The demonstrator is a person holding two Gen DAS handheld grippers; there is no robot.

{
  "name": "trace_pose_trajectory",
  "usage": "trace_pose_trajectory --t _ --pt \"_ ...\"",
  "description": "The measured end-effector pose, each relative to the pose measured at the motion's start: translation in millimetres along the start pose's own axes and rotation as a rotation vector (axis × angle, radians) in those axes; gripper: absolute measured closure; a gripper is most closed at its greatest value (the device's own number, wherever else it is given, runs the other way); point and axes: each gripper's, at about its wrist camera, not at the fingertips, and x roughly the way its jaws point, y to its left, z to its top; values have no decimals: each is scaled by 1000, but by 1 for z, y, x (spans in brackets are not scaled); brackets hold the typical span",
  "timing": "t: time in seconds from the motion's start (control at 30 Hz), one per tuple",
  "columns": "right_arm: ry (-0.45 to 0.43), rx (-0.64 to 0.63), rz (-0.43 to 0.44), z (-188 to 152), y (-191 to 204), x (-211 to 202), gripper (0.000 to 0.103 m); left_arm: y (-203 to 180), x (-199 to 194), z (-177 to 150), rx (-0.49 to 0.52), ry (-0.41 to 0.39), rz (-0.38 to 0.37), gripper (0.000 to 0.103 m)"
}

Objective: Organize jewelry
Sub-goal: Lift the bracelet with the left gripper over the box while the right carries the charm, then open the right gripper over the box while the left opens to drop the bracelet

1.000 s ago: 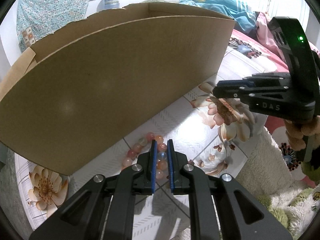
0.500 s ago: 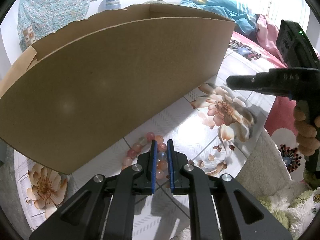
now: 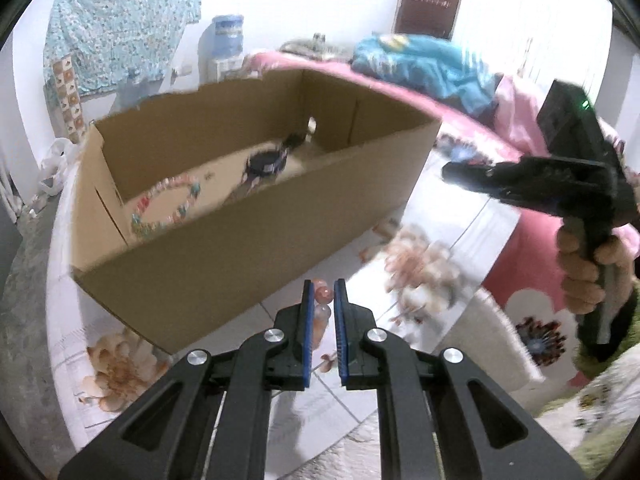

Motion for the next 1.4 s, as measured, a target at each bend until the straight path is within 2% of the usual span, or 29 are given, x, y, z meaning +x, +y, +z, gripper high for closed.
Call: trace_pose_trajectory --t 0.2,0.3,0.4,0.5,0.63,0.73,0.93,1.03,1.17,1.4 --pt "-71 -89 47 28 28 -18 90 2 -41 30 -38 -99 -112 94" --pt "-86 -140 74 45 46 -13 90 7 -57 48 -52 -136 -154 94" --pt "-89 -184 91 58 52 -12 90 12 -69 67 -53 -176 -175 94" --pt "-72 -199 117 70 56 0 90 19 -71 85 -45 -190 -160 94" --pt "3 -194 125 84 52 25 90 30 -46 106 -45 -143 -132 94" --pt "92 -199 92 91 48 51 90 36 -25 111 -44 -104 -113 94" --pt "303 -272 -59 91 47 105 90 50 21 111 -94 18 -134 94" --pt "365 -311 -112 88 47 121 89 53 35 111 -111 65 -140 94" --pt "362 -358 -132 89 52 121 84 55 44 109 -132 104 -155 94" --pt "261 -312 -103 107 40 94 84 56 53 114 -127 140 -156 94"
